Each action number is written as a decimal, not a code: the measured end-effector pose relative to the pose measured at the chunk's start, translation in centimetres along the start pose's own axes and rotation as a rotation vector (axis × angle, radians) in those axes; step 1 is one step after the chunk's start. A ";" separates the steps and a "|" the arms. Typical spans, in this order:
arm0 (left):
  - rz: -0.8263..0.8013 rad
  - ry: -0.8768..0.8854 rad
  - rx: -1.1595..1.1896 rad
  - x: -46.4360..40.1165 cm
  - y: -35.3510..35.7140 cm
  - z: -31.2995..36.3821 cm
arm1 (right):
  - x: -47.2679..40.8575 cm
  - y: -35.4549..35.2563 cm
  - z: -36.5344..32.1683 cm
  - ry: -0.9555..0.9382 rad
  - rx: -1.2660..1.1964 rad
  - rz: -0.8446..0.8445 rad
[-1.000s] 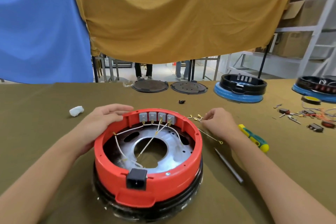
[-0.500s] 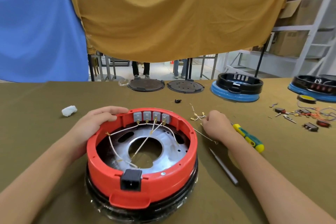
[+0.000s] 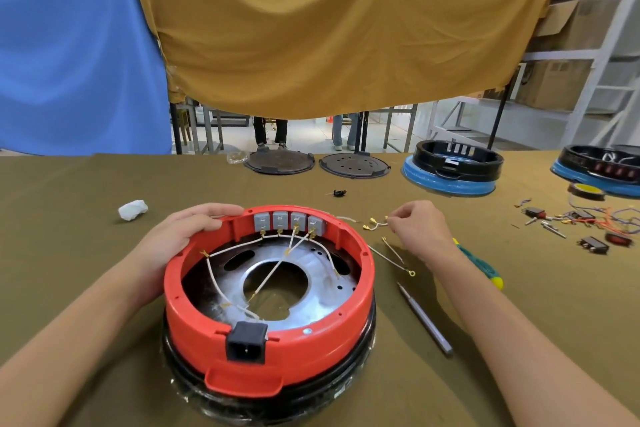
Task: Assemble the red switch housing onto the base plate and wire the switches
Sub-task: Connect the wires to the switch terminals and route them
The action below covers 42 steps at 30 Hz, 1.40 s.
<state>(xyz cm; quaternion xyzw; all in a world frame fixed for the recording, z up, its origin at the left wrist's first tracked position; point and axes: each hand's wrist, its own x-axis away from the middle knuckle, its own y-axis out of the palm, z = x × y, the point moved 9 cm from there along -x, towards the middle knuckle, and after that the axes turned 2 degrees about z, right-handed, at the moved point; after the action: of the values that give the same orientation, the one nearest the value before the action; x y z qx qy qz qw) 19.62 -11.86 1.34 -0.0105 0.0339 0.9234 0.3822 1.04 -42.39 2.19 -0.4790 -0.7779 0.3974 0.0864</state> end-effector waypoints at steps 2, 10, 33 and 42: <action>0.002 -0.004 0.015 0.0 0.0 0.0 | 0.1 0.6 0.3 0.005 0.190 -0.083; 0.008 -0.013 0.025 0.3 0.2 0.0 | 0.8 2.2 -1.8 -0.130 0.207 -0.063; 0.054 0.026 -0.078 0.8 1.1 0.9 | -0.5 1.4 -3.8 -0.018 -0.503 0.027; 0.031 0.156 -0.629 2.0 1.7 3.8 | 5.6 -0.5 -12.4 -0.444 -0.600 -0.156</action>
<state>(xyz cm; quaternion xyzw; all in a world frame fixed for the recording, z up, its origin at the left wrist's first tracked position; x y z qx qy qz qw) 17.04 -11.40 5.13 -0.1983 -0.2236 0.8907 0.3425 4.15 -31.33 9.47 -0.3244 -0.8936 0.2385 -0.1984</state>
